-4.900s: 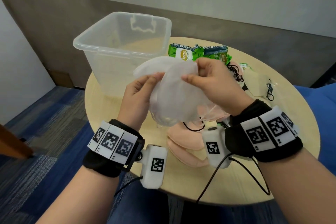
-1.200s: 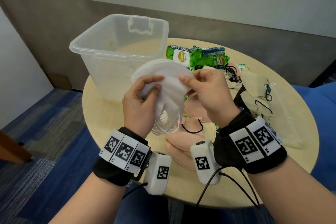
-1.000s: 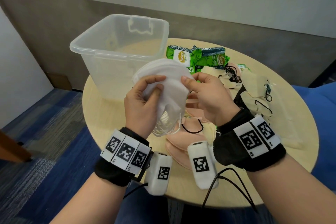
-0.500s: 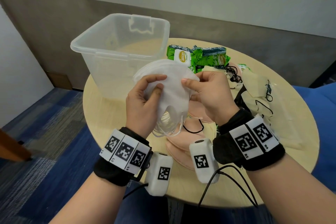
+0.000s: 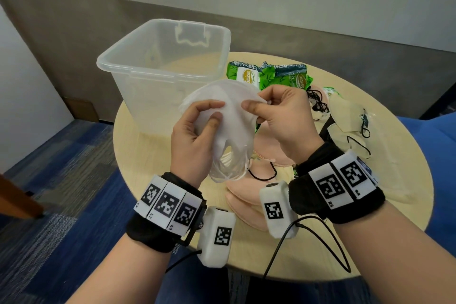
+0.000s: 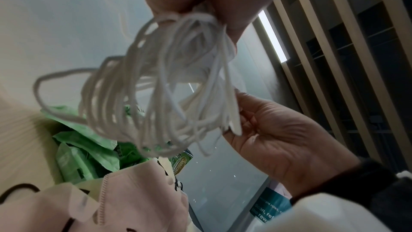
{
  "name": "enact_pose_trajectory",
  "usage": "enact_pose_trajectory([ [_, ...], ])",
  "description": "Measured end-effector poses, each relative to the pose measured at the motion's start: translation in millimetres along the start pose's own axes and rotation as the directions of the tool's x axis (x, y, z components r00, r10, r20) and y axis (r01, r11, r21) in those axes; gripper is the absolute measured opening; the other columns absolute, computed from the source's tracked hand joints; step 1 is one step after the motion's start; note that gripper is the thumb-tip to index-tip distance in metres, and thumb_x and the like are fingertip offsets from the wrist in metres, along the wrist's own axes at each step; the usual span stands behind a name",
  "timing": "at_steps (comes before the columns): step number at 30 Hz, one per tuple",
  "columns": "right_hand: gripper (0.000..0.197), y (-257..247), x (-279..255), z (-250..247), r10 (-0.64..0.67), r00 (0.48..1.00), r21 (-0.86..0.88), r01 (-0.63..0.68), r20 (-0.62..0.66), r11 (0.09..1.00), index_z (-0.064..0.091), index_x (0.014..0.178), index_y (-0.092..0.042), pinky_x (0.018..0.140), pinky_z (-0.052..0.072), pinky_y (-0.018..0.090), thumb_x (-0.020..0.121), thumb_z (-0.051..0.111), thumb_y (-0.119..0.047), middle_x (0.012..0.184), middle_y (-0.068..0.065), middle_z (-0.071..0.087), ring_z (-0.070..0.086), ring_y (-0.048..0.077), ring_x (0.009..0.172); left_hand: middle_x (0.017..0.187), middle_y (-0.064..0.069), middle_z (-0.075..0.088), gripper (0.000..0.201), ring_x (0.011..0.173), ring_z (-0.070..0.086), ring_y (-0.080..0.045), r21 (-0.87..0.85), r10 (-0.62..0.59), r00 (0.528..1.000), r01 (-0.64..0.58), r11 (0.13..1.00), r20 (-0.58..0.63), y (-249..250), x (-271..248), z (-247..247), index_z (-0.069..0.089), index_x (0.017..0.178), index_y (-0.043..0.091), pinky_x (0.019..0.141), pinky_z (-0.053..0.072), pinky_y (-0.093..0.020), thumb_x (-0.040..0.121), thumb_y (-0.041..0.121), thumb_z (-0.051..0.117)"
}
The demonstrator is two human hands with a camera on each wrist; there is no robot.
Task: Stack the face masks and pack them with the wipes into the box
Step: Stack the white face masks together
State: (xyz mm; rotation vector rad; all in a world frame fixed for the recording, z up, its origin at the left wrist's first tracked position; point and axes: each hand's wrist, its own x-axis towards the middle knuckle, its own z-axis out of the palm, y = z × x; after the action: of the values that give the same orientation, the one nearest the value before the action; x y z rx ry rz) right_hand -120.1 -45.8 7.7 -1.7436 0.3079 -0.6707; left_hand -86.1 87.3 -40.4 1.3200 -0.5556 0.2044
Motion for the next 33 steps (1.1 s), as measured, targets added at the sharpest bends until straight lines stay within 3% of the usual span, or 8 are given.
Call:
enact_pose_trajectory([
  [5,0.018,6,2,2,0.051,0.998,-0.044,-0.05,0.035,0.998,0.06,0.068,-0.015,0.065,0.041,0.028,0.072,0.076,-0.008,0.07,0.005,0.058,0.05,0.015,0.062,0.093,0.014,0.065,0.035,0.093,0.059,0.005,0.002,-0.037,0.999,0.037,0.999,0.004,-2,1,-1,0.064,0.086,0.024,0.084,0.044,-0.013,0.085,-0.009,0.054],
  [11,0.029,-3,-9,1,-0.138,0.99,-0.148,0.138,0.004,0.979,0.055,0.06,-0.026,0.066,0.035,0.024,0.069,0.079,-0.012,0.072,-0.011,0.044,0.038,0.006,0.061,0.097,0.011,0.065,0.033,0.097,0.059,-0.001,-0.005,-0.046,0.999,0.046,0.999,-0.027,-3,2,-3,0.064,0.089,0.024,0.086,0.046,-0.019,0.085,-0.008,0.055],
  [19,0.028,-7,-15,1,-0.348,0.936,-0.187,0.333,-0.054,0.924,0.052,0.059,-0.033,0.062,0.032,0.009,0.063,0.076,-0.018,0.083,-0.011,0.045,0.043,-0.009,0.069,0.097,0.015,0.064,0.025,0.097,0.058,0.002,-0.008,-0.027,0.999,0.027,1.0,-0.044,2,1,-3,0.063,0.091,0.027,0.092,0.046,-0.023,0.083,0.004,0.056],
  [23,0.022,-7,-10,3,-0.156,0.988,-0.095,0.156,0.011,0.983,0.05,0.058,-0.022,0.057,0.034,0.028,0.067,0.069,-0.021,0.059,-0.002,0.047,0.039,0.012,0.056,0.099,0.013,0.063,0.029,0.094,0.057,0.007,-0.02,-0.028,0.999,0.027,0.999,-0.032,2,1,-1,0.063,0.093,0.023,0.084,0.045,-0.013,0.086,-0.005,0.056],
  [26,0.017,-4,-9,6,-0.001,0.998,-0.018,0.002,0.067,1.0,0.053,0.072,-0.018,0.065,0.044,0.036,0.081,0.063,-0.008,0.07,0.003,0.058,0.052,0.019,0.067,0.099,0.014,0.064,0.025,0.096,0.058,0.004,-0.019,-0.036,0.999,0.036,0.999,-0.026,1,1,0,0.064,0.092,0.025,0.085,0.047,-0.017,0.085,0.002,0.058],
  [28,0.009,-4,-11,8,0.058,0.991,0.064,-0.066,0.119,0.996,0.06,0.087,-0.011,0.069,0.051,0.033,0.086,0.06,-0.002,0.082,0.009,0.065,0.061,0.017,0.073,0.099,0.013,0.064,0.025,0.097,0.059,0.0,-0.023,-0.049,0.998,0.048,0.999,-0.028,-1,0,-1,0.065,0.092,0.026,0.086,0.049,-0.021,0.086,0.003,0.058],
  [31,0.007,-6,-14,8,0.163,0.972,0.099,-0.181,0.169,0.978,0.065,0.085,-0.005,0.051,0.048,0.017,0.088,0.059,-0.004,0.071,0.004,0.063,0.057,0.004,0.054,0.1,0.012,0.064,0.027,0.097,0.059,-0.001,-0.011,-0.052,0.998,0.052,0.999,-0.034,-2,0,-2,0.065,0.092,0.026,0.086,0.048,-0.021,0.087,0.001,0.057],
  [33,0.004,-5,-14,7,0.262,0.948,0.116,-0.285,0.182,0.951,0.065,0.086,-0.007,0.052,0.046,0.02,0.087,0.061,-0.009,0.073,0.003,0.062,0.056,0.009,0.056,0.099,0.013,0.064,0.028,0.098,0.059,-0.001,0.007,-0.049,0.998,0.049,0.999,-0.037,-3,0,-2,0.064,0.092,0.027,0.087,0.047,-0.02,0.087,0.001,0.057],
])
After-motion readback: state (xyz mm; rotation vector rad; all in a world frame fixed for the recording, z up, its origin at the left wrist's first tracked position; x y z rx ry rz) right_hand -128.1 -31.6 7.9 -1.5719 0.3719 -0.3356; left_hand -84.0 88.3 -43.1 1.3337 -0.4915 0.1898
